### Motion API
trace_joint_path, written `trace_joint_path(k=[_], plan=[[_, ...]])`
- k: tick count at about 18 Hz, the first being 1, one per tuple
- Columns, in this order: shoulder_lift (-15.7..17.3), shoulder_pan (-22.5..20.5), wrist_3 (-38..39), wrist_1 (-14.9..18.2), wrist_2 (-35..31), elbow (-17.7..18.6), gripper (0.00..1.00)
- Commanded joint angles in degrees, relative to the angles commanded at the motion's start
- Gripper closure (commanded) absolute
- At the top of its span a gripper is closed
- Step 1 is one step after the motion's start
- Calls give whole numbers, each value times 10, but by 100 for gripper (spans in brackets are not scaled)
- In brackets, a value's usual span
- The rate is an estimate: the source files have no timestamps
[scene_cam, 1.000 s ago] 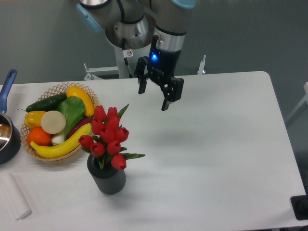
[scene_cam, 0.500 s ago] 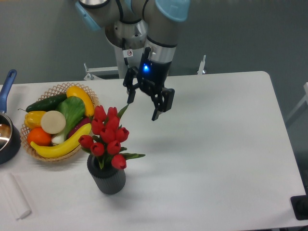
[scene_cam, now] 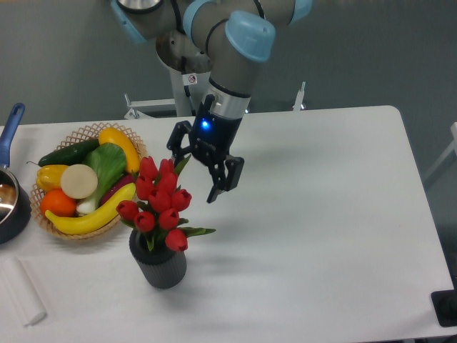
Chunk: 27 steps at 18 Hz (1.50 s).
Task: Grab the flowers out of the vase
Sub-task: 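Lower the gripper around the tulip stems above the vase rim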
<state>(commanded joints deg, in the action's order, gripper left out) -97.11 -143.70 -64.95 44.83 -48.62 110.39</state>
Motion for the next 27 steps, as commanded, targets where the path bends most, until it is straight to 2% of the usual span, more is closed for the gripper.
trace_joint_path(k=[4, 9, 13, 19, 27], plan=[[-28, 0, -3, -20, 36, -3, 0], [-32, 1, -15, -22, 47, -5, 0], [-45, 0, -23, -35, 91, -10, 0], [-73, 3, -25, -39, 94, -26, 0], [-90, 13, -36, -44, 104, -42, 0]])
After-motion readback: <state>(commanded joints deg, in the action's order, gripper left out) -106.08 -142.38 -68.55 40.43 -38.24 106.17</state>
